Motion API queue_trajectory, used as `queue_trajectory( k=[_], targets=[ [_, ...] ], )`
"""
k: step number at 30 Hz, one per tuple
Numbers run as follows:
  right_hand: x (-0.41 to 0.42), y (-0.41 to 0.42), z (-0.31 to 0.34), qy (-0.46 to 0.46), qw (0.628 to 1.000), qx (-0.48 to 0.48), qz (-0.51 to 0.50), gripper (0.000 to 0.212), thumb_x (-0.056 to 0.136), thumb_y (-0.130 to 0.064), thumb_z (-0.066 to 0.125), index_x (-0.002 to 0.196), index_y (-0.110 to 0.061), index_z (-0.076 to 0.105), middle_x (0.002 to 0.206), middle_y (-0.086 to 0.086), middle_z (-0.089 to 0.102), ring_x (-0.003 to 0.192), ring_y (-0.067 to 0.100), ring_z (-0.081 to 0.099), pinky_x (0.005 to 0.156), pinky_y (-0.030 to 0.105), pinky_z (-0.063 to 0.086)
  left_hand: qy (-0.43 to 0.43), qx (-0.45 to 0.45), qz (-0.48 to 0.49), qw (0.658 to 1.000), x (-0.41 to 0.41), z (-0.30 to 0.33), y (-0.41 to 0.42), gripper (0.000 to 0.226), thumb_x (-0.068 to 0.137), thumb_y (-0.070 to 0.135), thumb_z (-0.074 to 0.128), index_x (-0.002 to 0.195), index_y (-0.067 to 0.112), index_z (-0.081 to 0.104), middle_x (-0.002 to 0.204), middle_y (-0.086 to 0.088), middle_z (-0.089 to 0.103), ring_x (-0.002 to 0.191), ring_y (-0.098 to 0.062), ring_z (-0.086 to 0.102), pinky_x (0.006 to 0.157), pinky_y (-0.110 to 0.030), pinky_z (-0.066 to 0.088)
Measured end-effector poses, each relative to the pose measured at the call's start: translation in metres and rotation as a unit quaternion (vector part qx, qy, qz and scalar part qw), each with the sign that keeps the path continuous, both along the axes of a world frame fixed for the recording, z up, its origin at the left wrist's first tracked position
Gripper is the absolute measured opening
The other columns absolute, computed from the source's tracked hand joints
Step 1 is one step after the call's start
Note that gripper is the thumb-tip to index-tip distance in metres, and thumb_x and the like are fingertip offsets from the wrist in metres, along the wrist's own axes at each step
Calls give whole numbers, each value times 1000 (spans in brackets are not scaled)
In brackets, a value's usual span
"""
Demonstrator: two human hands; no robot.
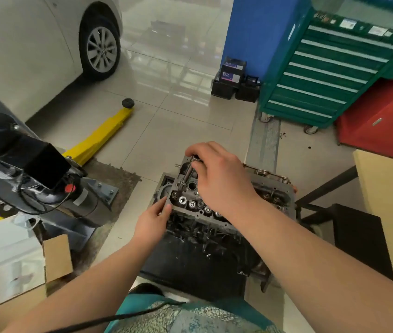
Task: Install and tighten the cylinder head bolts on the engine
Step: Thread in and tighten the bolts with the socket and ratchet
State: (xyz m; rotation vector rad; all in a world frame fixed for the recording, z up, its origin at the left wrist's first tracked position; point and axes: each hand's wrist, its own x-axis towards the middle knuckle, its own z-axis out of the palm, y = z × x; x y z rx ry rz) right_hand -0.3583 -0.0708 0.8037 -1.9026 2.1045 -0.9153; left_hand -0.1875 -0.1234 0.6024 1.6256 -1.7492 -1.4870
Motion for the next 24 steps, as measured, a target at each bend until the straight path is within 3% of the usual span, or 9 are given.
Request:
queue_trajectory(
  k=[3,6,9,13,15,17,19,22,24],
  targets=[
    [6,-4,-6,2,1000,17,11,24,101,-8,59,122,-18,67,119,-1,65,103,18,64,89,42,56,2,-14,5,1000,-1,2,-3,37,103,54,53,139,49,61,106,31,66,102,5,63,71,-7,38],
    [9,-8,-12,-2,1000,17,3,24,100,-7,59,121,-18,67,118,-1,66,102,18,64,87,43,56,-6,-13,-6,1000,2,0,-6,38,103,52,55,141,48,60,95,43,57,87,27,55,64,0,38],
    [10,-10,-15,-4,1000,15,-4,25,99,-6,61,120,-18,68,116,-2,66,99,16,64,86,41,57,5,-4,-6,1000,4,-5,-10,42,102,51,58,143,45,59,104,45,58,81,39,45,64,5,35],
    [10,-15,-16,-3,1000,14,-5,26,99,-5,61,120,-19,67,116,-3,65,98,11,63,86,36,56,4,-7,-11,1000,4,-11,-12,45,101,54,59,145,44,58,100,50,53,83,38,45,77,0,33],
    [11,-18,-16,-3,1000,11,-5,26,98,-4,62,119,-19,68,115,-3,65,97,10,63,85,36,56,3,-7,-18,1000,5,-11,-13,44,101,52,59,144,44,59,92,55,54,89,34,51,76,0,34],
    [12,-21,-17,-4,1000,7,-3,27,98,-3,62,119,-18,68,115,-2,65,96,11,63,84,38,57,-1,-11,-25,1000,6,-9,-13,43,101,52,60,144,45,58,103,46,62,103,17,61,76,-1,36],
    [14,-24,-16,0,1000,8,1,27,98,-3,62,120,-18,67,115,-2,65,95,13,64,82,40,58,-5,-19,-38,999,7,-9,-12,46,102,52,59,147,49,51,123,33,60,114,5,59,83,-7,38],
    [16,-28,-17,12,1000,10,8,30,97,-1,62,121,-18,66,115,-2,64,93,15,66,80,42,58,-1,-50,-60,997,7,-7,-6,52,106,46,54,151,62,34,135,34,45,122,9,44,97,-13,36],
    [16,-30,-17,15,1000,10,6,33,95,2,63,121,-18,66,115,-2,64,94,15,66,79,43,59,-12,-73,-81,994,5,-5,-4,54,109,43,49,143,77,26,137,37,43,118,20,41,94,-9,32]
  ],
)
